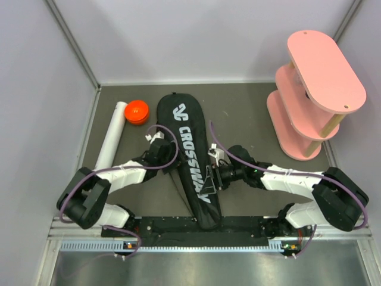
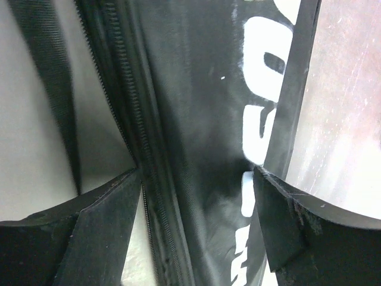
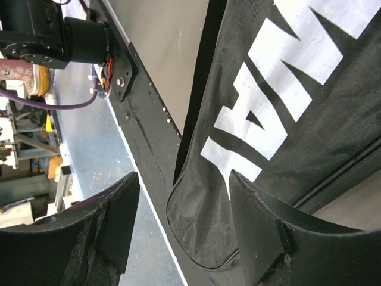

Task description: Pack up the badminton gear

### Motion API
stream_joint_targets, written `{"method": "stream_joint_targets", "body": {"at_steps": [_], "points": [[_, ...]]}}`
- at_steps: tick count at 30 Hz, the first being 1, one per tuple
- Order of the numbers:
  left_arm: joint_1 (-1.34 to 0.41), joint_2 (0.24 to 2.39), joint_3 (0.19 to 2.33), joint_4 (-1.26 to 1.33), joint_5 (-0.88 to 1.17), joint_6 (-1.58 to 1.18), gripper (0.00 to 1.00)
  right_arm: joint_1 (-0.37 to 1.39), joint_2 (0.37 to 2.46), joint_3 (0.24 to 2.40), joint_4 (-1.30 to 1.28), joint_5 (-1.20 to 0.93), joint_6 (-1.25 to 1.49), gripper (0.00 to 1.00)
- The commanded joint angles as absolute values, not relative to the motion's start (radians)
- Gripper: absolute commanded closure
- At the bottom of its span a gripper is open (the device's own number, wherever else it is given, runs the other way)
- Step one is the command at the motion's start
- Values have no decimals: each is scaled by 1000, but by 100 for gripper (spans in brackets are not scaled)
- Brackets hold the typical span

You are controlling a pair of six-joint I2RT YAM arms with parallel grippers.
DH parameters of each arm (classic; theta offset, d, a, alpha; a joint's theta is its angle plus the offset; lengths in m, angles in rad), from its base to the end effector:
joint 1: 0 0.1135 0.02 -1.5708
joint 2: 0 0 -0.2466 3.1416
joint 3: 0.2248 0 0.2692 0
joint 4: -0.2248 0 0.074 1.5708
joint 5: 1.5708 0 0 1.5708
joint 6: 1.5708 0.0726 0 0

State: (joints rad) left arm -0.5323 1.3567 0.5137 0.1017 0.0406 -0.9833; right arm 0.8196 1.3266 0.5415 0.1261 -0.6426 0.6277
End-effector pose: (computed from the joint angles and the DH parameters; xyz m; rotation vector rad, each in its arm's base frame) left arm 0.2527 -0.1523 0.0995 -0.5272 2.3964 -0.7787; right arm 0.1681 0.2437 0.1288 -0.6409 2.4317 1.4248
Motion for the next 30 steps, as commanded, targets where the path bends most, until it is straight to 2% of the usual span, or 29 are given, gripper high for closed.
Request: {"method": "stream_joint_targets", "body": {"at_steps": [1,3,6,7,11,18,23,26,30], "points": [[-601,1459,572,8,-110,-1051,21,816,1313,612,114,-603,578,38],[-626,1508,571,35,-129,-1095,25,818,1313,620,112,-595,572,38],[-629,1546,571,58,-155,-1092,59,818,1330,637,107,-594,560,38],[-633,1545,577,57,-188,-1082,79,818,1341,641,109,-592,560,38],[-652,1490,609,52,-225,-957,99,813,1342,652,118,-538,592,38],[-696,1359,796,-139,-236,-681,100,692,1293,615,224,-549,721,27],[-712,1338,905,-297,-210,-470,100,562,1299,658,169,-578,752,23],[-735,1324,930,-305,-207,-358,100,519,1327,751,28,-494,775,23],[-807,1304,939,-258,-267,-218,100,518,1397,976,-165,-384,753,22]]}}
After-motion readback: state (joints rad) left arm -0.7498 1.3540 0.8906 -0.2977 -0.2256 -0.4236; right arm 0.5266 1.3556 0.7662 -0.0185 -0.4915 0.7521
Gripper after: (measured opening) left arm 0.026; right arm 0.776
